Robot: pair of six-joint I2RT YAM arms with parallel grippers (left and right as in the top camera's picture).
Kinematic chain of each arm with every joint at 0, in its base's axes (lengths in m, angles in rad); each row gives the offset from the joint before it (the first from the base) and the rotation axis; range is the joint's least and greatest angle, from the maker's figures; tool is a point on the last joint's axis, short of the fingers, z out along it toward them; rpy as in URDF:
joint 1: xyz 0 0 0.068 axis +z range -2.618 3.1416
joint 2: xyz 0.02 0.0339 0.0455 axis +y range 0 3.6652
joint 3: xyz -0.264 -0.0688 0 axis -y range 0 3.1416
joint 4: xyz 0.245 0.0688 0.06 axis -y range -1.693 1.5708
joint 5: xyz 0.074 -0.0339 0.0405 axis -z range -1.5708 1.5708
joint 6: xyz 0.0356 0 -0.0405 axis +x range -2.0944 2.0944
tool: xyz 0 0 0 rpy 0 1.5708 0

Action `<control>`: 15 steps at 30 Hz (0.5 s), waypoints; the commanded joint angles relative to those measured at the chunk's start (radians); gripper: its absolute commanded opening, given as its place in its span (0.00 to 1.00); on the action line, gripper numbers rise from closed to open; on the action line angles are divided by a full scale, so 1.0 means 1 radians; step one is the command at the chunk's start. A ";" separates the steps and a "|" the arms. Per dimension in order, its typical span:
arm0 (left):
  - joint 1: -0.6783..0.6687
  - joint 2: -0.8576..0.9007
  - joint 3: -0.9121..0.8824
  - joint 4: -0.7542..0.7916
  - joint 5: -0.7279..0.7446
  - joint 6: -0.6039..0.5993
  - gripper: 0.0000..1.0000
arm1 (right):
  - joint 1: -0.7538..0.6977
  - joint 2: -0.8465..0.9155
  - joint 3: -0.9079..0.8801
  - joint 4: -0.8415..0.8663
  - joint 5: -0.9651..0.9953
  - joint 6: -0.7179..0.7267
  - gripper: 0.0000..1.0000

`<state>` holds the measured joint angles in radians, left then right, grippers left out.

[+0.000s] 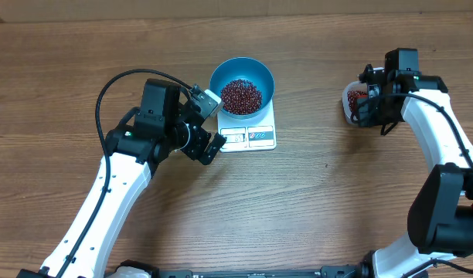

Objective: Scoop item into bowl and weigh 150g on scale
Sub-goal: 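Dip the red scoop into the bean tub and scoop beans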

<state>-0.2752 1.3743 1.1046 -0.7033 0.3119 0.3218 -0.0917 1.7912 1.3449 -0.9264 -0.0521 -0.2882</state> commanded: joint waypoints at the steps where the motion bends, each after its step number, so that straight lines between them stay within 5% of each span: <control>1: -0.007 -0.015 -0.002 0.001 0.018 0.019 1.00 | -0.002 0.006 -0.023 0.009 -0.070 -0.001 0.04; 15: -0.007 -0.015 -0.002 0.001 0.018 0.019 1.00 | -0.002 0.006 -0.113 0.073 -0.163 -0.001 0.04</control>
<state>-0.2752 1.3743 1.1046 -0.7033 0.3119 0.3218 -0.1024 1.7760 1.2751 -0.8364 -0.1486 -0.2882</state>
